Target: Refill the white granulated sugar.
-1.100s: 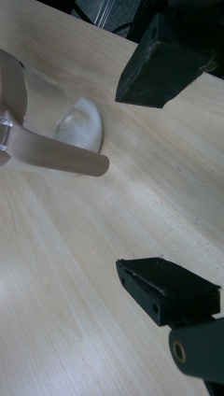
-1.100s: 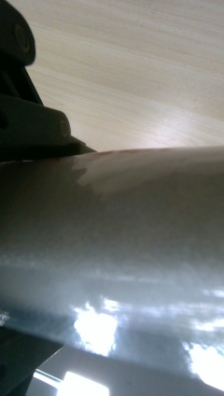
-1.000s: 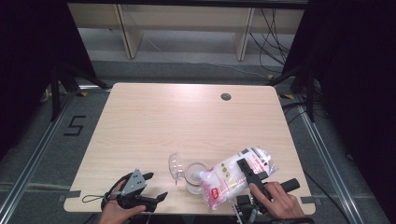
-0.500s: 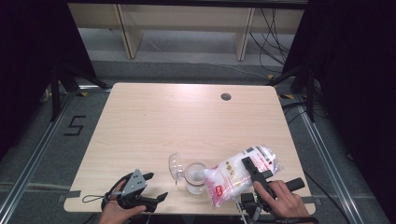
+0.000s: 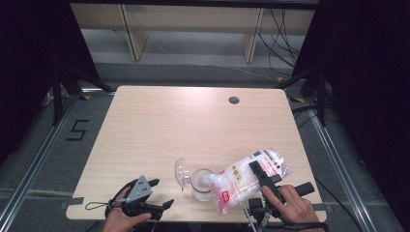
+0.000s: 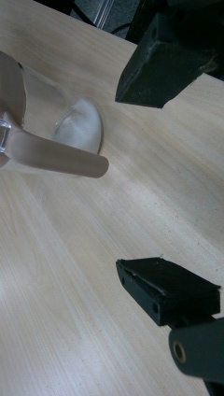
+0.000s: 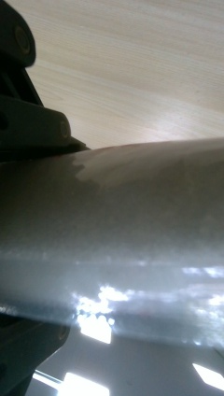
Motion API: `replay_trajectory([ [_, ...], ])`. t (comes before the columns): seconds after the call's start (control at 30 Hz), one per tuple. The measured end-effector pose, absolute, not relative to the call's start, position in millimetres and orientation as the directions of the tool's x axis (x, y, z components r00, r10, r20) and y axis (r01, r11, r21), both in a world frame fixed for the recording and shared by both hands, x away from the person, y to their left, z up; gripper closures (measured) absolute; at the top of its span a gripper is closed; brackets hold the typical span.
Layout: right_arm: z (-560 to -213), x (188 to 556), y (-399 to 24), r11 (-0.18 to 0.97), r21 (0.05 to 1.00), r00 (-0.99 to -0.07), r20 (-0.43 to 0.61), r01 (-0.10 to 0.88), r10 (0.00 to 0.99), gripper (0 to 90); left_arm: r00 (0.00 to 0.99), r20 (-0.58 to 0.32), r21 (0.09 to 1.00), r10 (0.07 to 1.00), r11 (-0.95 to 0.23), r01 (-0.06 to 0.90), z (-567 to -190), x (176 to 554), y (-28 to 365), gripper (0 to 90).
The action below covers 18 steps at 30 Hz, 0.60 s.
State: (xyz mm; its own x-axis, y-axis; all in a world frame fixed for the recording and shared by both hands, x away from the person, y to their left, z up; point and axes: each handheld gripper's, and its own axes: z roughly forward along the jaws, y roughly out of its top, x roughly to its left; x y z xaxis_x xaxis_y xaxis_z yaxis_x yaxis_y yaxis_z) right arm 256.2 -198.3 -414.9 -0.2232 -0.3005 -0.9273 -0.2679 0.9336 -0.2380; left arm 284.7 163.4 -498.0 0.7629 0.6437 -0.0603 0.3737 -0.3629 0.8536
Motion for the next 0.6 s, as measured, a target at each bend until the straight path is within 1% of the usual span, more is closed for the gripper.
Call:
replay_trajectory([
  [0.03, -415.0, 256.3, -200.1, 0.929, -0.246, -0.203, -0.930, -0.278, -0.307, 52.6, 0.759, -0.044, 0.844, 0.650, -0.383, 0.376, -496.7, 284.4, 164.5, 15.8],
  [0.07, -413.7, 255.5, -200.5, 0.927, -0.257, -0.211, -0.924, -0.271, -0.318, 52.6, 0.758, -0.035, 0.847, 0.652, -0.383, 0.368, -498.1, 285.6, 164.2, 15.8],
  [0.1, -414.3, 255.3, -201.3, 0.926, -0.251, -0.190, -0.931, -0.283, -0.311, 52.6, 0.765, -0.055, 0.843, 0.642, -0.381, 0.380, -496.9, 285.0, 164.7, 15.8],
  [0.17, -415.9, 252.1, -202.6, 0.937, -0.227, -0.207, -0.936, -0.265, -0.285, 52.7, 0.762, -0.038, 0.849, 0.646, -0.382, 0.366, -498.0, 285.4, 164.4, 15.8],
  [0.23, -413.8, 252.5, -199.8, 0.924, -0.247, -0.184, -0.934, -0.291, -0.307, 52.8, 0.757, -0.055, 0.851, 0.651, -0.367, 0.377, -497.3, 283.9, 163.5, 15.8],
  [0.3, -415.2, 250.7, -198.0, 0.932, -0.230, -0.198, -0.936, -0.279, -0.290, 52.8, 0.768, -0.033, 0.854, 0.640, -0.381, 0.355, -497.1, 285.3, 164.6, 15.8],
  [0.33, -415.7, 250.1, -196.8, 0.936, -0.213, -0.204, -0.939, -0.280, -0.275, 52.8, 0.763, -0.038, 0.840, 0.645, -0.393, 0.374, -496.7, 284.9, 165.6, 15.8],
  [0.4, -413.6, 251.1, -193.2, 0.920, -0.245, -0.185, -0.933, -0.307, -0.310, 52.8, 0.757, -0.057, 0.845, 0.651, -0.372, 0.383, -496.7, 283.4, 163.9, 15.8],
  [0.43, -414.3, 251.3, -191.7, 0.925, -0.229, -0.192, -0.936, -0.303, -0.295, 52.9, 0.761, -0.061, 0.846, 0.645, -0.371, 0.383, -497.0, 283.9, 163.9, 15.8],
  [0.5, -410.4, 252.3, -188.9, 0.910, -0.268, -0.171, -0.927, -0.315, -0.333, 52.9, 0.772, -0.035, 0.847, 0.634, -0.392, 0.360, -496.6, 285.3, 164.7, 15.8],
  [0.53, -409.4, 253.2, -189.1, 0.909, -0.269, -0.166, -0.928, -0.318, -0.332, 52.9, 0.772, -0.038, 0.846, 0.634, -0.390, 0.363, -496.7, 285.2, 164.7, 15.8],
  [0.57, -412.4, 252.7, -191.0, 0.927, -0.222, -0.186, -0.940, -0.301, -0.286, 53.0, 0.771, -0.038, 0.848, 0.636, -0.387, 0.361, -497.0, 285.1, 164.4, 15.8],
  [0.6, -413.2, 252.1, -192.9, 0.938, -0.201, -0.193, -0.946, -0.282, -0.260, 53.0, 0.771, -0.037, 0.848, 0.636, -0.388, 0.361, -497.0, 285.2, 164.4, 15.8],
])
